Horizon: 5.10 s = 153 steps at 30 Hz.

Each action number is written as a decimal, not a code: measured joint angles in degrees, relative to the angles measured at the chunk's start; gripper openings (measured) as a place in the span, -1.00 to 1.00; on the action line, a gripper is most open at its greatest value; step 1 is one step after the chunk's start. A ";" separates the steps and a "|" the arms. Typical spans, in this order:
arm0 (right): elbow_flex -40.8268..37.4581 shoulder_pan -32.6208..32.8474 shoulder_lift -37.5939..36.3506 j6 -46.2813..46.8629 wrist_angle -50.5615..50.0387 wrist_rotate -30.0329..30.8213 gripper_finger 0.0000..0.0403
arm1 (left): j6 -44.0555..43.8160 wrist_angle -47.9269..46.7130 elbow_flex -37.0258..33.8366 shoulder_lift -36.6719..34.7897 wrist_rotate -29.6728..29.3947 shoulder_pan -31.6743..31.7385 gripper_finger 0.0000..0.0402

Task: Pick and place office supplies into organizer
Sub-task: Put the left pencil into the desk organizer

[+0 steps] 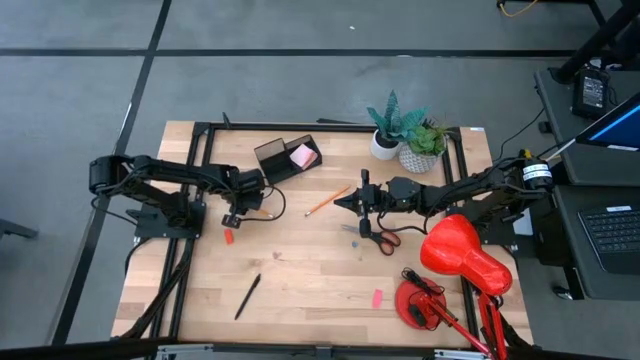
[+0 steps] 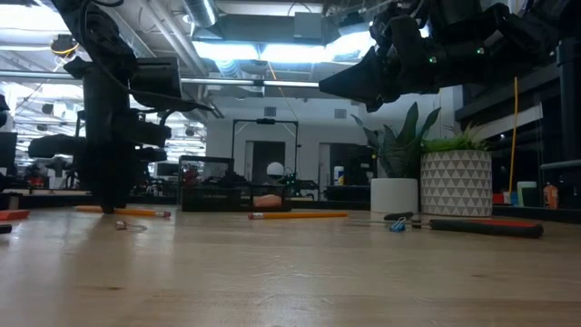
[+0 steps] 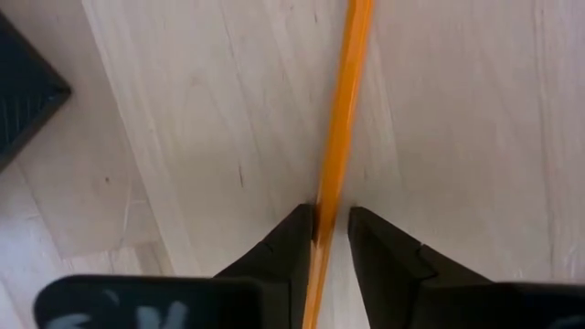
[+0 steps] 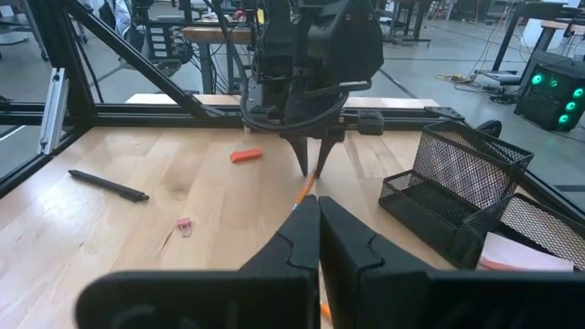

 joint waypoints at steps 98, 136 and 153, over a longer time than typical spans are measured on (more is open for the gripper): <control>-0.02 3.62 0.00 1.39 -1.31 0.17 -0.96 | -17.14 47.96 3.13 -15.77 7.67 21.90 -0.91; -0.02 11.65 0.00 2.60 -2.58 0.43 -0.96 | -25.31 73.24 -12.46 -11.37 13.96 30.27 -0.91; -0.02 11.63 0.00 2.82 -2.58 2.23 -0.96 | -24.01 66.85 -13.84 -11.37 7.85 30.27 -0.91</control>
